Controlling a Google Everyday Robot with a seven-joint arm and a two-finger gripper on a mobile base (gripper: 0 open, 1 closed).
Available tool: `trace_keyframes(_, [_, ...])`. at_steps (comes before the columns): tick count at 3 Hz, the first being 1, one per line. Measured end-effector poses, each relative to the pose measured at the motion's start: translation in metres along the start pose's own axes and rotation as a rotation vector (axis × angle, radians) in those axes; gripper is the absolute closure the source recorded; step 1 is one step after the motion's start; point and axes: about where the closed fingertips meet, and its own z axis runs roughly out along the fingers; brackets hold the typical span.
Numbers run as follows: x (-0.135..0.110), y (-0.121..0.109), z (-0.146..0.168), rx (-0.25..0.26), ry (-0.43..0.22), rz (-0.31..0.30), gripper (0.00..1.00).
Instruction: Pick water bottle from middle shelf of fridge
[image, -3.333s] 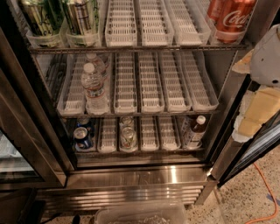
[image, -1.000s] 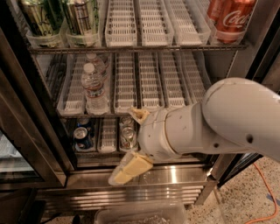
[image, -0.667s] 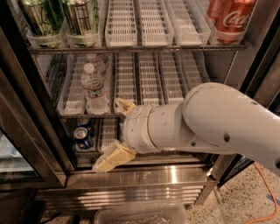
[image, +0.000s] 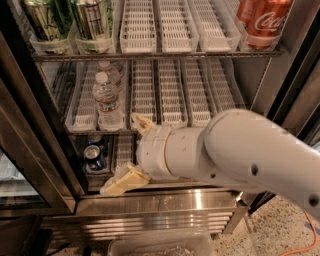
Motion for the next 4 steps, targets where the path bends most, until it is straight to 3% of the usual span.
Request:
trace_keyframes(1, [0.013, 0.004, 0.017, 0.104, -0.051, 0.083, 0.00])
trace_keyframes(2, [0.034, -0.023, 0.014, 0.257, -0.100, 0.174, 0.00])
trace_keyframes(3, [0.046, -0.046, 0.013, 0.372, -0.146, 0.196, 0.00])
trace_keyframes(4, [0.006, -0.042, 0.040, 0.399, -0.226, 0.169, 0.00])
